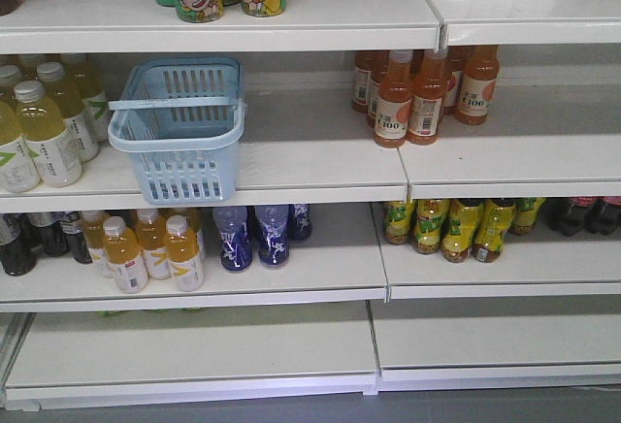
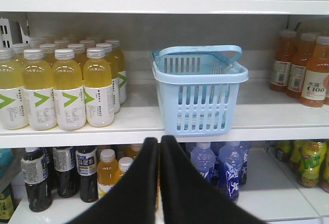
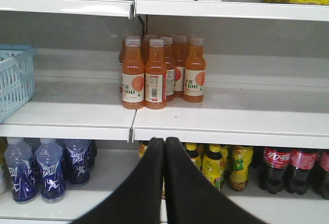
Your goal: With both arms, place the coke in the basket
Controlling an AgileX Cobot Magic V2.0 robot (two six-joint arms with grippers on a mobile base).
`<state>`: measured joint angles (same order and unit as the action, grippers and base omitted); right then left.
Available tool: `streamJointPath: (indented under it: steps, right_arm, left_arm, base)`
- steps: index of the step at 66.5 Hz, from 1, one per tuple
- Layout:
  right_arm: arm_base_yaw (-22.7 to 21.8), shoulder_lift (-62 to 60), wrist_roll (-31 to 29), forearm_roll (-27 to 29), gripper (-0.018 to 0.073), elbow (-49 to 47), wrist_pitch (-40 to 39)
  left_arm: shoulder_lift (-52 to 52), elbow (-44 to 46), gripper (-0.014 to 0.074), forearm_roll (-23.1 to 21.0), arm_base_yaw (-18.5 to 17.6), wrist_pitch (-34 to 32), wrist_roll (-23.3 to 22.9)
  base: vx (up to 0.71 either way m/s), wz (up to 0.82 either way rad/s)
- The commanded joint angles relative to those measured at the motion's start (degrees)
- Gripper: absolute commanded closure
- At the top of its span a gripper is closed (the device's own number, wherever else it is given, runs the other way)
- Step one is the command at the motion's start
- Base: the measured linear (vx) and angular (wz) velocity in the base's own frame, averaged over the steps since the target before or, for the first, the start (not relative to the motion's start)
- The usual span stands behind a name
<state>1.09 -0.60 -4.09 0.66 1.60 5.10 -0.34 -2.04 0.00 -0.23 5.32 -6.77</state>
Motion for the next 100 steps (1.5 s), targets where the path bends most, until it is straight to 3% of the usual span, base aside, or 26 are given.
streamJointPath:
  steps: [1,100]
  right_arm:
    - [-0.32,-0.73,-0.08,-0.25,0.0569,0.43,-4.10]
    - [-0.32,-0.73,-0.08,-0.25,0.0569,0.43,-4.10]
  left_arm:
    - [-1.21,1.92,0.0603,0.00,-0.23,-4.59,-0.17]
    - [-1.21,1.92,0.0603,0.00,-0.23,-4.59,-0.17]
  base:
    - [0.09,0.01]
    - [0.05,0.00]
